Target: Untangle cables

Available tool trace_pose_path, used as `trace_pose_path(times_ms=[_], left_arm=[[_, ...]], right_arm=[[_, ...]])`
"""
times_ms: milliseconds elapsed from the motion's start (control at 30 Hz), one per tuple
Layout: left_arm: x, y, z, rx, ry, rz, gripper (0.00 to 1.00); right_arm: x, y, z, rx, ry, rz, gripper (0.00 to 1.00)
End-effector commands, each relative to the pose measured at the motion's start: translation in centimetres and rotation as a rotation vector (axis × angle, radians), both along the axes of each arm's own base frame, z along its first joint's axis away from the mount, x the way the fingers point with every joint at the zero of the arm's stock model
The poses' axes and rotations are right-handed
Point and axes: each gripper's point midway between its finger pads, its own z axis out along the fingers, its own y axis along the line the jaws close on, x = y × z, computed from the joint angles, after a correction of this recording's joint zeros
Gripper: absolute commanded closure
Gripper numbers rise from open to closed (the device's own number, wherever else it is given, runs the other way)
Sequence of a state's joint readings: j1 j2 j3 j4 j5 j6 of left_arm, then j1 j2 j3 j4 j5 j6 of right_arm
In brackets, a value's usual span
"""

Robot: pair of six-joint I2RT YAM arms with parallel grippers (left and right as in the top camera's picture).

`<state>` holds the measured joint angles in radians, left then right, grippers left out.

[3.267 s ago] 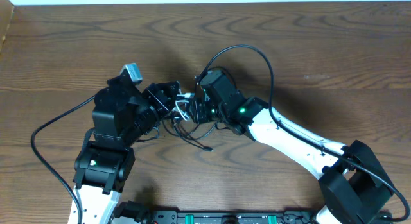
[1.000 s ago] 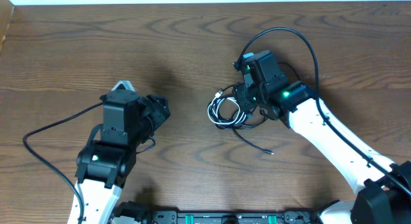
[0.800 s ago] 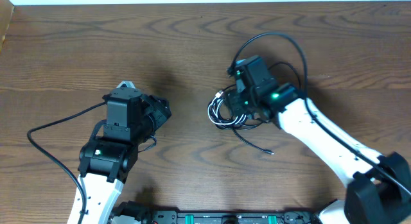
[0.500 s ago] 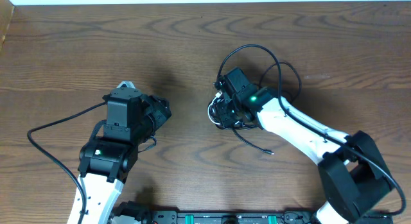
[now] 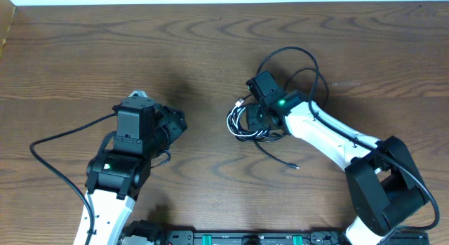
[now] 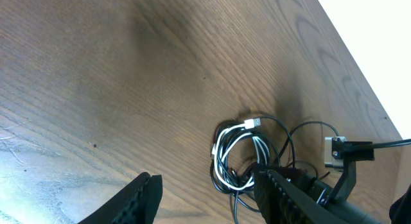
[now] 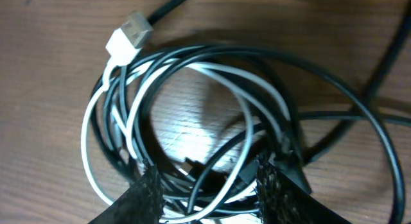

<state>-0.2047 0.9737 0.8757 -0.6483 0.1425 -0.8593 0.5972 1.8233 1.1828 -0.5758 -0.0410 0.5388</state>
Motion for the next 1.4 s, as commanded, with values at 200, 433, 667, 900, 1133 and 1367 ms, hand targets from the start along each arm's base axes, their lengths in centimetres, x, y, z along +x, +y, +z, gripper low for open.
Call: trace_pose_path(times_ms=[200,433,667,900,1133,1367], left_arm=[[0.2,0.4,0.4,0.022,-0.011,0.006,0.47],[-0.1,0.4,0.1,0.025,0.004,0.006,0.4],[-0.2,0.5,0.1,0.026,0.007,0.006,0.27],[-0.2,0.5,0.0,0.026,0.008,0.006,0.27],[-0.3,0.5,-0.1,0.028,0.015,0.006,0.27],[-0.3,0.5,-0.1,0.028,0.015,0.006,0.27]], right_arm=[[-1.1,-0.8,-0.9,0.025,0.108,-0.251,0.63],[-2.6,0.8,-0.8,0.109,0.201,-0.224,0.57],[-4.5,3.4,0.1,0.25,0.328,-0.177,0.56],[-4.8,3.6,-0.1,0.267,0.407,-0.46,0.49],[-5.2,4.0,-0.4,0.244,0.406,-0.599,0.5],[-3.0,3.8,-0.2,0.278,0.323,-0.724,0.51]])
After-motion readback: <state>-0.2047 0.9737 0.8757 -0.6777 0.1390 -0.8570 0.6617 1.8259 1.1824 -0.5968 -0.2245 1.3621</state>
